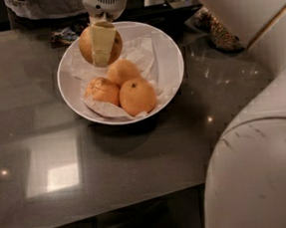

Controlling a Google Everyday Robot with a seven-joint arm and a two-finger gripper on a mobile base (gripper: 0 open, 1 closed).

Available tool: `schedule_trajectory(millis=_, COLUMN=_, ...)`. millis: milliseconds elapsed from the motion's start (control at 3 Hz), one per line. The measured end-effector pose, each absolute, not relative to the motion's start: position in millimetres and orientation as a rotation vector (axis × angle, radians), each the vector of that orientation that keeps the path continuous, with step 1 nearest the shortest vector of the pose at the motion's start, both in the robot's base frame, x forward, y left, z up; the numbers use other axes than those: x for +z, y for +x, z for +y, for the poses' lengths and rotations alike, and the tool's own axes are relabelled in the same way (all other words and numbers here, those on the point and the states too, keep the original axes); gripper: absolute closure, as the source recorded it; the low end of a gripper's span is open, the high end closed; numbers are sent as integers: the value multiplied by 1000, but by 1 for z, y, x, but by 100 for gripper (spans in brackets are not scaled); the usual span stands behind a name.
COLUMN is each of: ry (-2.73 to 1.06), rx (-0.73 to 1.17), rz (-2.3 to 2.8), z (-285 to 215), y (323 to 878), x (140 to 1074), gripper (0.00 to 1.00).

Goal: Pick orange from white bowl

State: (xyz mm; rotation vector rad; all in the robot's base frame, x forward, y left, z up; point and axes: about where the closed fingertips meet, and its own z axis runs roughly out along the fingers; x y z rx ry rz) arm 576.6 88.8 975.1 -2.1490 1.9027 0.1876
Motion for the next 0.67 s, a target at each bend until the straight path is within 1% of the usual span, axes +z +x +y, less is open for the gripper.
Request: schedule_trajectory(millis=667, ry=-2123, rx=179, rz=1906, z=95, y=567, x=984, gripper=100)
